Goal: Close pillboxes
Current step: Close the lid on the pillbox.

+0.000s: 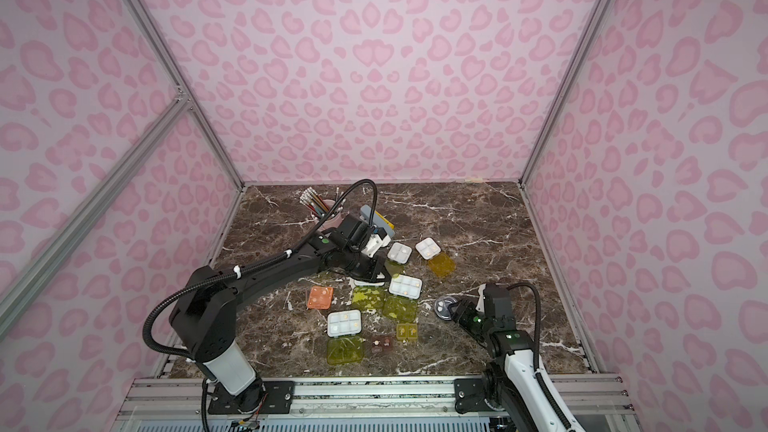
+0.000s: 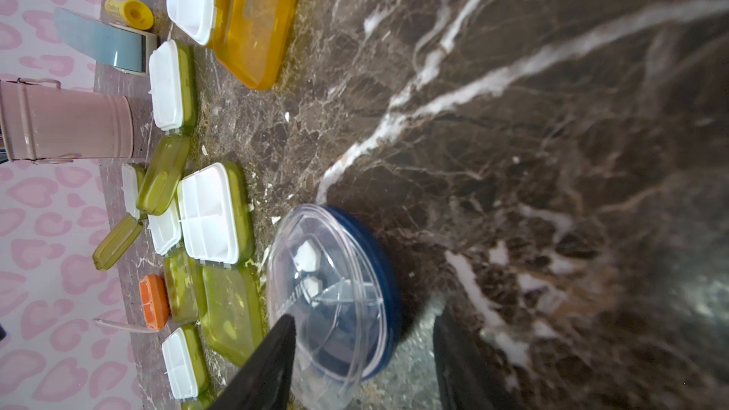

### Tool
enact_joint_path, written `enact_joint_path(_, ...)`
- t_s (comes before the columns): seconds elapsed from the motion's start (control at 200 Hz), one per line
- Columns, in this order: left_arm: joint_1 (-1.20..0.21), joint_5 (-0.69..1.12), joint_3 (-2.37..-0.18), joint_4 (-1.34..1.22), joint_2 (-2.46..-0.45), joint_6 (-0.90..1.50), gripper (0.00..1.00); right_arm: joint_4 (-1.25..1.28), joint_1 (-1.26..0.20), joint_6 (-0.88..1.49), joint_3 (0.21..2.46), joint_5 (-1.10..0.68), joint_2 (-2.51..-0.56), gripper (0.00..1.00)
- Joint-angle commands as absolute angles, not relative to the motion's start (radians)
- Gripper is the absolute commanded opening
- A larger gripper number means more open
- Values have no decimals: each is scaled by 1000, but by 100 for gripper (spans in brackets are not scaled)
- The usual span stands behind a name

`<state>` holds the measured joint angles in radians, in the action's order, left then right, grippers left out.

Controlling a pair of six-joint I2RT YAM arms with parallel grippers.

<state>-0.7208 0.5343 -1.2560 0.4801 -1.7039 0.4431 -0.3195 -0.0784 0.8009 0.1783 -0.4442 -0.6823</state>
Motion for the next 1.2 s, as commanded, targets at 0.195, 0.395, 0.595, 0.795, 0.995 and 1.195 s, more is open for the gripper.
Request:
enact_joint_path(0.195,-601,543,-1183,515,-1596,396,9,-259,-100,801,159,-421,-733,58)
enact_joint_path(0.395,-508,563,-1151,544,-1538,371,9,-256,-129,801,164,-396,-766,53)
enact_joint_path(0.595,-451,584,-1138,570,-1495,358,9,-256,-143,809,168,-377,-771,45)
enact_joint_path(0.795,-407,598,-1137,605,-1450,340,9,-256,-150,810,168,-370,-779,39)
enact_joint_path(0.995,-368,609,-1127,629,-1423,325,9,-248,-155,814,166,-367,-789,37)
enact_joint_path(1.195,-350,621,-1111,624,-1416,326,9,-246,-161,821,167,-365,-790,37)
